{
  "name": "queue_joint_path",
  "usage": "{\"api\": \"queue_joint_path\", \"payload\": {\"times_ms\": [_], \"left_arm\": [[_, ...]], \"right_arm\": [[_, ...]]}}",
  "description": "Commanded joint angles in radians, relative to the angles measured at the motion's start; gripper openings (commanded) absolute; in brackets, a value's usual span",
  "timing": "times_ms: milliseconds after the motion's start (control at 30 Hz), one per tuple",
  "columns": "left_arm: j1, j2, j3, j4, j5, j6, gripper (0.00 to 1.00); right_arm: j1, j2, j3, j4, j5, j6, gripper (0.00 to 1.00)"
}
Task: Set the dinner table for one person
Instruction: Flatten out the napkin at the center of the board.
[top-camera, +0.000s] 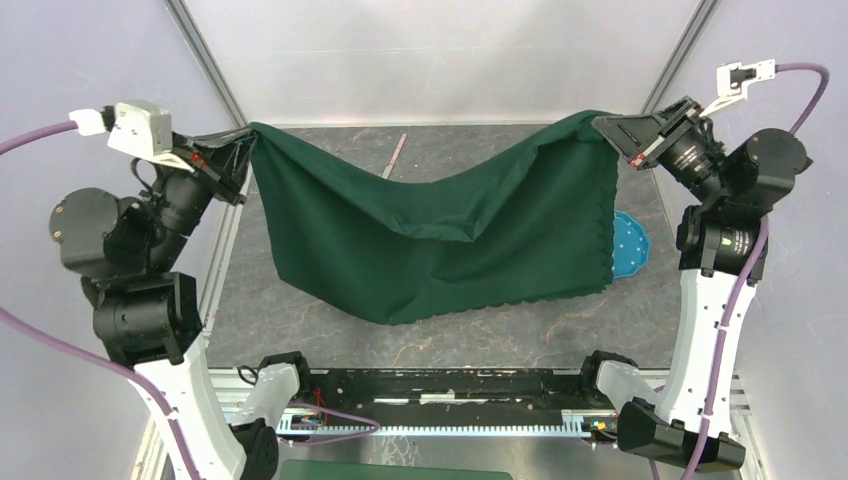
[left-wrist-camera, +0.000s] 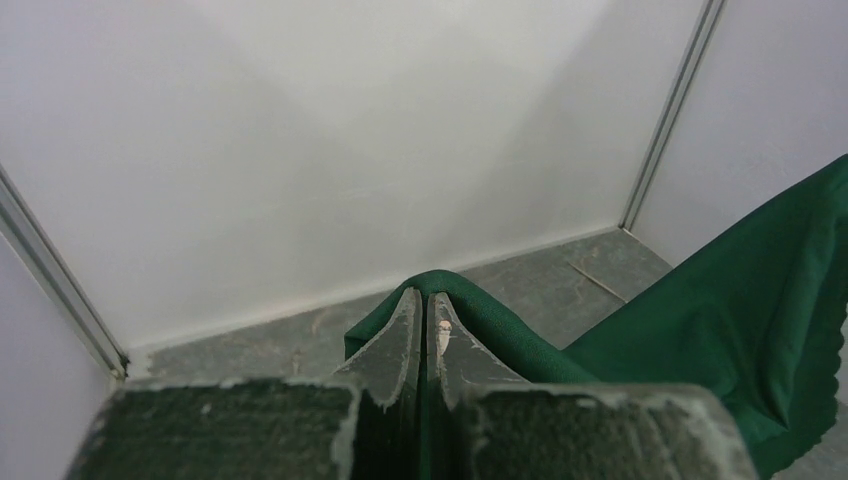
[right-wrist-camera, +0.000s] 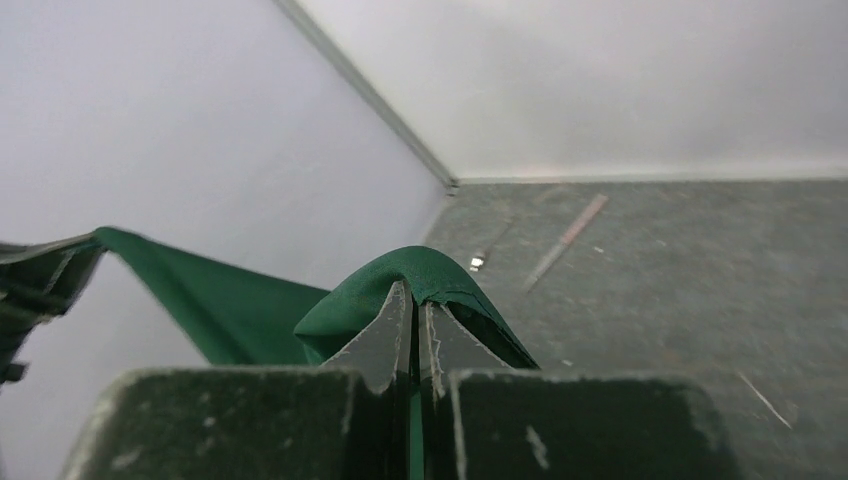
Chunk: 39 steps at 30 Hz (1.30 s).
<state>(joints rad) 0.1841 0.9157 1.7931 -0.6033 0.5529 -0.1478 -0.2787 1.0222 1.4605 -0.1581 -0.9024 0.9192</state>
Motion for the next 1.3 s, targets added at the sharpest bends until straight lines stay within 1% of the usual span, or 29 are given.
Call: {"api": "queue_joint_path", "payload": {"times_ms": [0, 133, 300, 367, 500, 633, 967, 1267], "left_arm": [[0.006, -0.024, -0.127, 0.063, -0.011, -0.078, 0.02], [0.006, -0.053, -0.294, 0.141, -0.011, -0.111, 0.02], [0.006, -0.063, -0.482, 0.210, -0.027, -0.113, 0.02], [0.005, -0.064, -0.550, 0.236, -0.032, -0.117, 0.02], [0.005, -0.058, -0.651, 0.275, -0.050, -0.124, 0.02], [0.006, -0.038, -0.706, 0.303, -0.067, -0.121, 0.02], [0.005, 0.026, -0.753, 0.347, -0.104, -0.117, 0.02], [0.005, 0.097, -0.781, 0.433, -0.114, -0.154, 0.02]], "right_arm": [[-0.007, 0.011, -0.064, -0.246, 0.183, -0.243, 0.00], [-0.006, 0.011, -0.203, -0.262, 0.280, -0.320, 0.00], [-0.006, 0.036, -0.350, -0.272, 0.446, -0.446, 0.00], [-0.005, 0.061, -0.410, -0.261, 0.485, -0.469, 0.00], [-0.005, 0.099, -0.482, -0.193, 0.509, -0.462, 0.00], [-0.007, 0.158, -0.471, -0.164, 0.517, -0.464, 0.00], [-0.005, 0.299, -0.381, -0.157, 0.515, -0.487, 0.00], [-0.006, 0.427, -0.248, -0.138, 0.506, -0.468, 0.00]]}}
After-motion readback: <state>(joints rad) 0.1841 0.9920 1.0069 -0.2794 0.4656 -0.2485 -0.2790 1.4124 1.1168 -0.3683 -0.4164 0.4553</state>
